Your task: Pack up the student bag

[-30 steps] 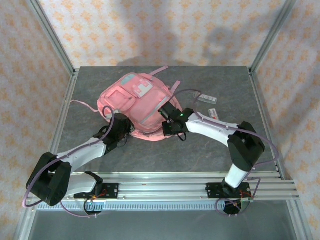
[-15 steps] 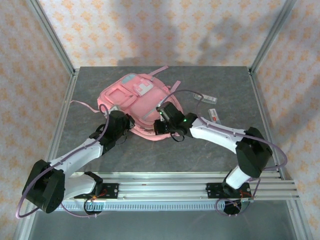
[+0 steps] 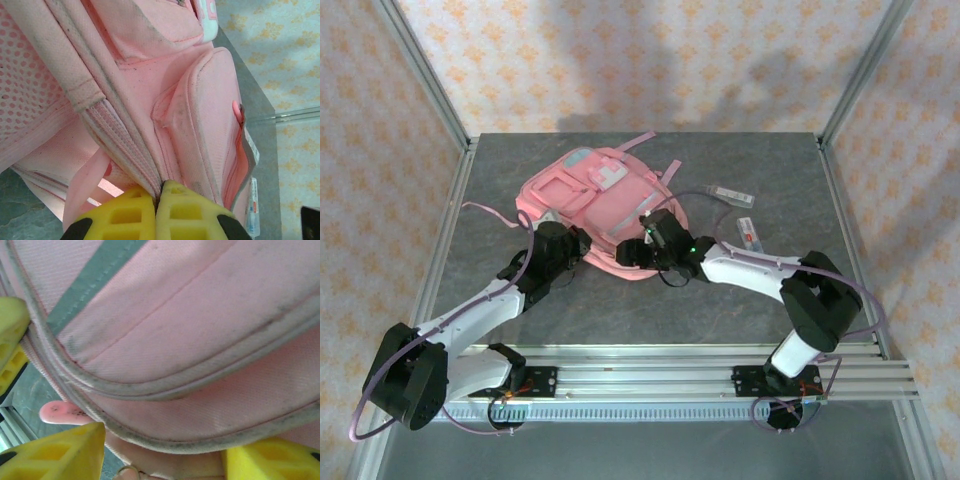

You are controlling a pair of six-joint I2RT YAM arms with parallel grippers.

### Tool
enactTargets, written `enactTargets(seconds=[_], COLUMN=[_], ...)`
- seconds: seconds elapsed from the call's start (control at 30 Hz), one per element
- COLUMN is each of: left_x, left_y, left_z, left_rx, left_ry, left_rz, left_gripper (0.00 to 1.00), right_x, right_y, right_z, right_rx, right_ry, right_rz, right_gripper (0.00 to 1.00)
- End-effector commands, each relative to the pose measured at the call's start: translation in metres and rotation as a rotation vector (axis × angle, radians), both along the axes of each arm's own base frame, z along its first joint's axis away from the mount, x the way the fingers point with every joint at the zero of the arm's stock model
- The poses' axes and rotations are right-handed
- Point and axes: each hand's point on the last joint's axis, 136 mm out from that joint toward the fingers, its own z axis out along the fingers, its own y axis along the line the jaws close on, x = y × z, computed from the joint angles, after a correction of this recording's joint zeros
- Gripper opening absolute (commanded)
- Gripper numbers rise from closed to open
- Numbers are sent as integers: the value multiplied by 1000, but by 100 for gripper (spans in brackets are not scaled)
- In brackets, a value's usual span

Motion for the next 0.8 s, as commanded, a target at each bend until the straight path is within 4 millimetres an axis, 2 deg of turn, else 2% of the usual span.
enactTargets(seconds=[0.0, 0.07, 0.17, 0.23, 0.27, 0.33, 0.43, 0.47, 0.53, 0.6, 0.77], left_x=[8, 6, 5, 4, 4, 5, 7, 9, 10, 11, 12], left_y=[-19, -20, -22, -23, -25, -30, -37, -39, -40, -40, -38], left_z=[41, 34, 22, 16, 14, 11, 11, 13, 17, 21, 28], left_rx=[-100, -93, -73, -78, -84, -89, -105, -115, -127, -130, -150], left_ry=[-143, -129, -103, -96, -96, -90, -90, -97, -107, -119, -141], left_rz=[-49, -54, -57, -60, -63, -73, -85, -87, -83, -76, -57], left_gripper=[0, 0, 0, 0, 0, 0, 0, 0, 0, 0, 0], right_x=[28, 36, 38, 38, 37, 36, 30, 29, 30, 29, 24], right_y=[6, 6, -3, -9, -9, -9, -5, -5, -14, -27, -71], right_z=[53, 83, 132, 146, 147, 136, 111, 102, 81, 67, 48], right_rx=[204, 270, 362, 371, 370, 356, 336, 311, 210, 106, -123], right_ry=[-129, -204, -351, -404, -409, -387, -309, -274, -225, -202, -168], right_rz=[-66, -84, -105, -114, -103, -91, -60, -61, -94, -129, -229], right_gripper=[61, 58, 55, 55, 54, 50, 34, 33, 36, 45, 54])
